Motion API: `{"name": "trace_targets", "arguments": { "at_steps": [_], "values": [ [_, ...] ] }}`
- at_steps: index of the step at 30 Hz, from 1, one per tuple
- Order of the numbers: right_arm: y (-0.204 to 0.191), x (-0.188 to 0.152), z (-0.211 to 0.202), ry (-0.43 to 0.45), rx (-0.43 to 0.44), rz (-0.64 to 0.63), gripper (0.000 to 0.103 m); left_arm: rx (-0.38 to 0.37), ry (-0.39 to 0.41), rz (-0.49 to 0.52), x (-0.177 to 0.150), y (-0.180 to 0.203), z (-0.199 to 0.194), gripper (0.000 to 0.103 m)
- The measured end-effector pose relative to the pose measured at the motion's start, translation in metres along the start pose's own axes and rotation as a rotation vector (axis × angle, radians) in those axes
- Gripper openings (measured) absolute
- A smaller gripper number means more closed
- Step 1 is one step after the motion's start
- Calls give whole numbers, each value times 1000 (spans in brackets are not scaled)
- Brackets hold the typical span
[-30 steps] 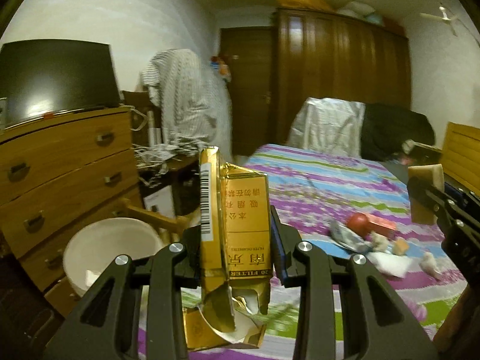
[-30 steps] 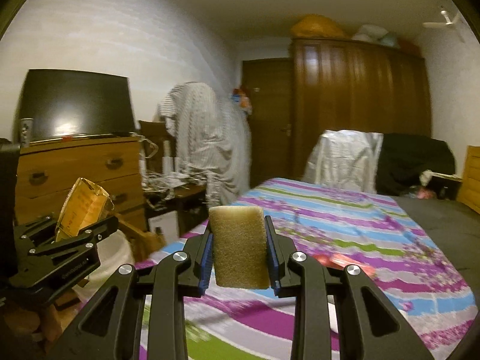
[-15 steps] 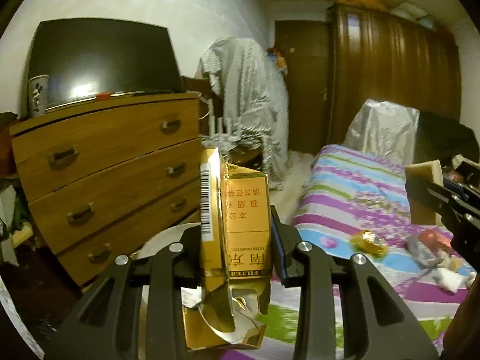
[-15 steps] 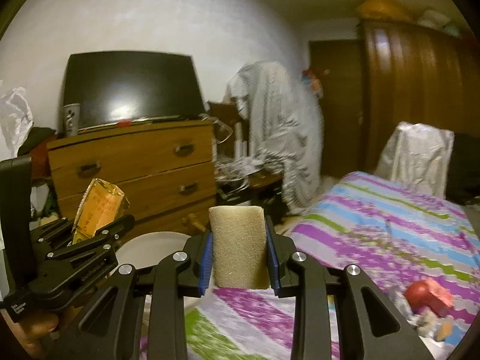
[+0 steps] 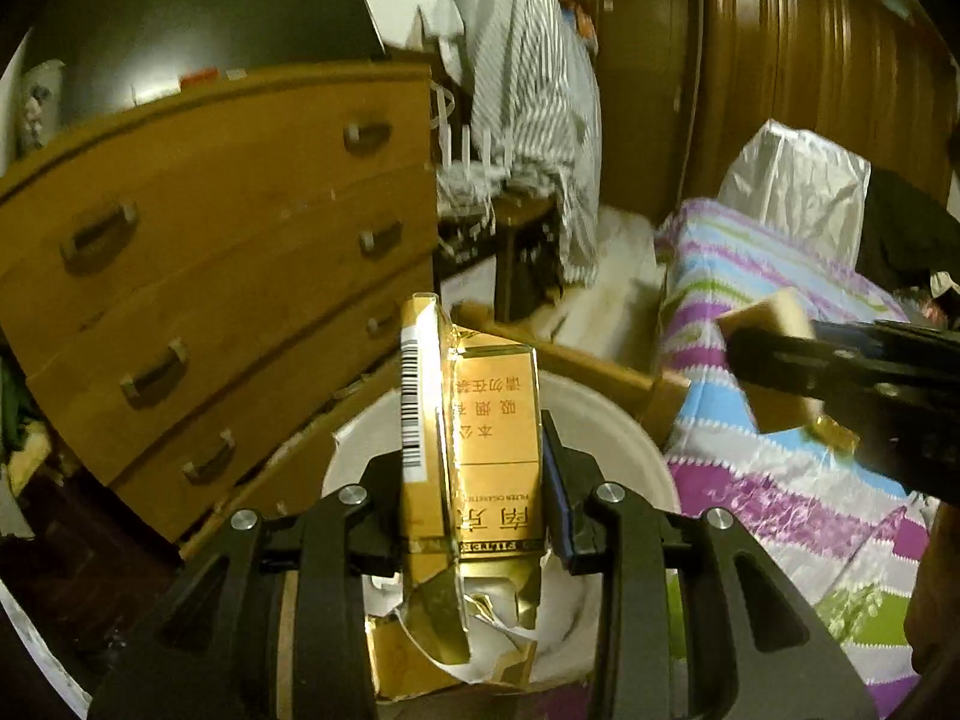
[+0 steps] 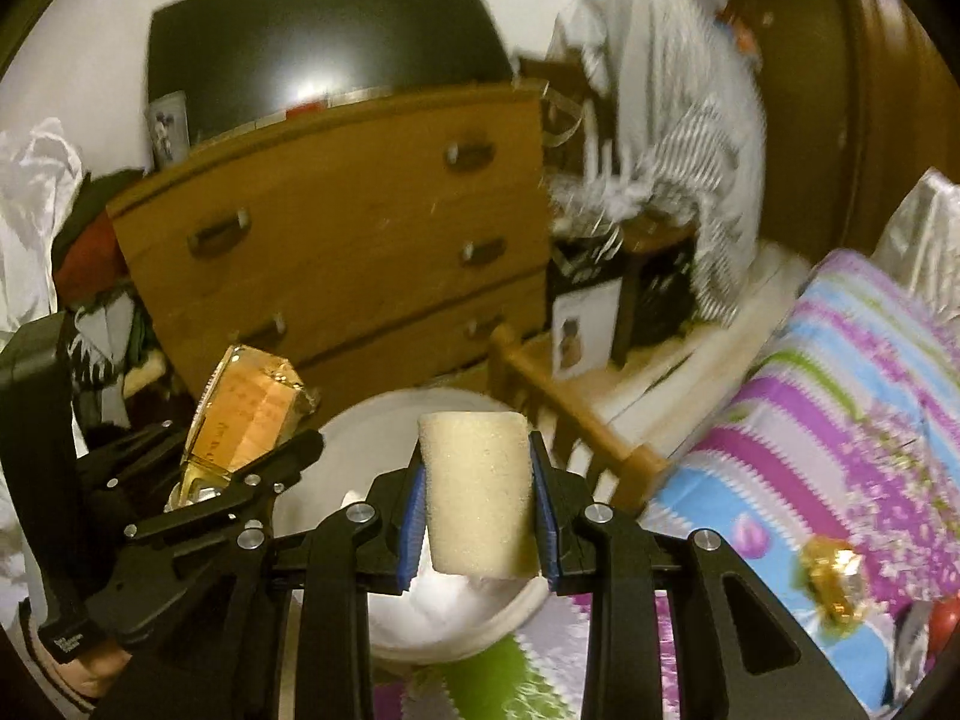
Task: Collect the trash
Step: 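Lift and carry the gold pack and beige sponge with both grippers to the bucket, then open both grippers to drop the pack and sponge into the bucket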
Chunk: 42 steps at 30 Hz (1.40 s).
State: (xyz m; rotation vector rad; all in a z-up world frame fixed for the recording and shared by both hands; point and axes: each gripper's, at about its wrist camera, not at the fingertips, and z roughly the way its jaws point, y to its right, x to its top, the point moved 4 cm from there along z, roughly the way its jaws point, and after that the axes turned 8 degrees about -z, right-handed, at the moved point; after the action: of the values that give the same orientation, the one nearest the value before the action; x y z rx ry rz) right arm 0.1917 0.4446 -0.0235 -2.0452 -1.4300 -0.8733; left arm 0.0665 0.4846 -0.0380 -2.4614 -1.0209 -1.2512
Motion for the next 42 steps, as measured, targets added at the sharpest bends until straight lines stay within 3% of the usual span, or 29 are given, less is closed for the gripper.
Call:
{"name": "trace_targets", "arguments": {
  "at_steps": [6,11,22,24,26,34,42],
  "values": [
    [6,0,65,-144,50,29,31,-17,-126,-12,-6,-15,36,33],
    [12,-8,88,-196,68,19,31,-11,-176,-15,-12,-22,52,33],
    [16,-15,89,-198,78,25,32,-11,-179,-17,-13,-23,59,34],
    [18,-15,88,-194,80,34,36,0,-179,-16,-12,-25,60,47],
    [22,-15,86,-183,81,51,47,14,-169,-22,-12,-27,60,61],
    [34,-12,76,-161,76,79,54,24,-169,-29,-15,-32,59,61],
    [39,-17,63,-134,79,105,54,16,-165,-25,-15,-30,56,61]
  ]
}}
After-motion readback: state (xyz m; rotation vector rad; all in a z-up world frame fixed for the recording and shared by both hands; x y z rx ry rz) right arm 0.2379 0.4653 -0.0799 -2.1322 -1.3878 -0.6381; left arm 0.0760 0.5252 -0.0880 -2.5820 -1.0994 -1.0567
